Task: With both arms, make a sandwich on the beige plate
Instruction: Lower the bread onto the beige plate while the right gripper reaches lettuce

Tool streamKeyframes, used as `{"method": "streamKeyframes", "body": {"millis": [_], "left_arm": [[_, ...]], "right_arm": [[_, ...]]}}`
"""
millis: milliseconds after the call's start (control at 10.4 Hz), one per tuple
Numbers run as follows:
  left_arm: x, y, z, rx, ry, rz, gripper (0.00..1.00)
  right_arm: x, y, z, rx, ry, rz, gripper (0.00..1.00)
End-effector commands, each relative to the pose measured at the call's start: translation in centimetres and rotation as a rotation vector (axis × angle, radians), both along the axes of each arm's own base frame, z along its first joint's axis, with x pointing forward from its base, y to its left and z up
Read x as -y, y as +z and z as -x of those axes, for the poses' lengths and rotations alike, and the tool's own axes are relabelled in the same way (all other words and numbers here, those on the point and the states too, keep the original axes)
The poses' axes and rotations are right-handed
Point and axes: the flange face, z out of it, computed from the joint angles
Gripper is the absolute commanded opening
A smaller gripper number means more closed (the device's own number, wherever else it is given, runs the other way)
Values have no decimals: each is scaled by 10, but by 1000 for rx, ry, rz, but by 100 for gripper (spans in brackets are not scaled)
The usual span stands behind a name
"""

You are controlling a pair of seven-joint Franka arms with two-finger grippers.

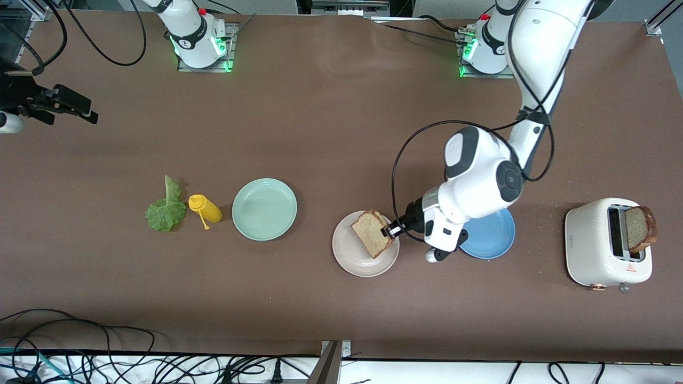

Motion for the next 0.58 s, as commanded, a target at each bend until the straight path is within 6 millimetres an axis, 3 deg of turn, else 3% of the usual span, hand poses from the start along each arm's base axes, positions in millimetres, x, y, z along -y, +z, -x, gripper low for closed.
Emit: {"method": "streamKeyframes", "body": {"millis": [0, 482], "left_arm": [[14, -14, 4, 41, 57, 25, 0], [21, -32, 10, 28, 50, 15, 0]], "right_arm": [[-1, -12, -3, -32, -3, -17, 100], [4, -94, -26, -83, 0, 11, 100]]}}
